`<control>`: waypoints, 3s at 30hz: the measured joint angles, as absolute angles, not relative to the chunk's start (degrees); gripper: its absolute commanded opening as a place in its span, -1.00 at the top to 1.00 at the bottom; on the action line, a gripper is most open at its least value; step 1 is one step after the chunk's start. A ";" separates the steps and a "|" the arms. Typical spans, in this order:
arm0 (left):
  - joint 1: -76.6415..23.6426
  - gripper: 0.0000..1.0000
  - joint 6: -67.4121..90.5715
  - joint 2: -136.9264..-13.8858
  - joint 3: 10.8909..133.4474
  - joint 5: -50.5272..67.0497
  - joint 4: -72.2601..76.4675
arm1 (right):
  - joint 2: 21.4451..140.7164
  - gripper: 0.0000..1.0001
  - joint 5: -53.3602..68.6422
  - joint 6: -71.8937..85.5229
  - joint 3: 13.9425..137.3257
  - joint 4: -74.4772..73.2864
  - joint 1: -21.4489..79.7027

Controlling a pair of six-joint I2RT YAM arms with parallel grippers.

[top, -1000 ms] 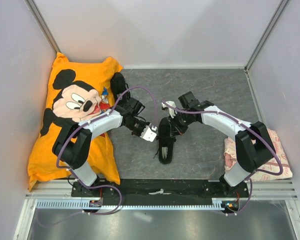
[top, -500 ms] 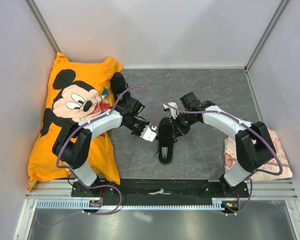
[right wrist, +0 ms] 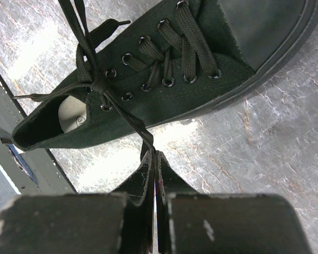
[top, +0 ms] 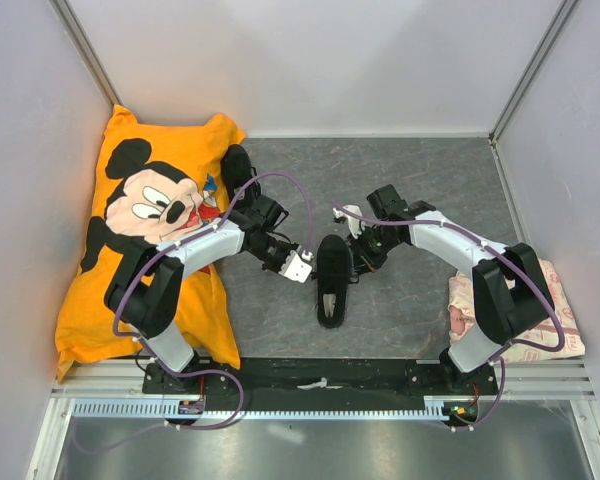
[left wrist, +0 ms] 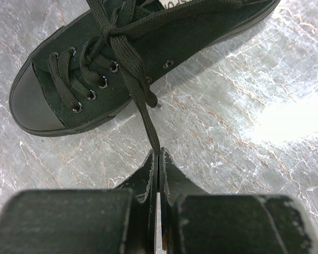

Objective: Tie the shoes

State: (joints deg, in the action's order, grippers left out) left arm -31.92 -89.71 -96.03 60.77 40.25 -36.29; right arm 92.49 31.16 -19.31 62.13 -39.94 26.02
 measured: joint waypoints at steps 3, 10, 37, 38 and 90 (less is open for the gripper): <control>-31.88 0.97 -89.69 -96.18 60.82 40.69 -36.38 | 92.49 0.97 31.46 -19.35 62.13 -40.01 26.02; -31.83 0.96 -89.65 -97.14 61.12 41.04 -36.58 | 92.49 0.67 32.34 -19.35 62.13 -40.25 26.02; -29.36 0.35 -61.30 -82.48 44.14 43.99 -16.88 | 97.30 0.07 38.41 -17.74 72.23 -40.64 25.65; -30.26 0.33 -60.86 -82.89 44.14 43.75 -15.90 | 97.56 0.07 38.46 -17.67 72.23 -40.75 25.65; -39.09 0.97 -63.88 -88.29 47.31 39.24 -15.79 | 97.01 0.06 36.58 -11.09 67.83 -34.22 26.74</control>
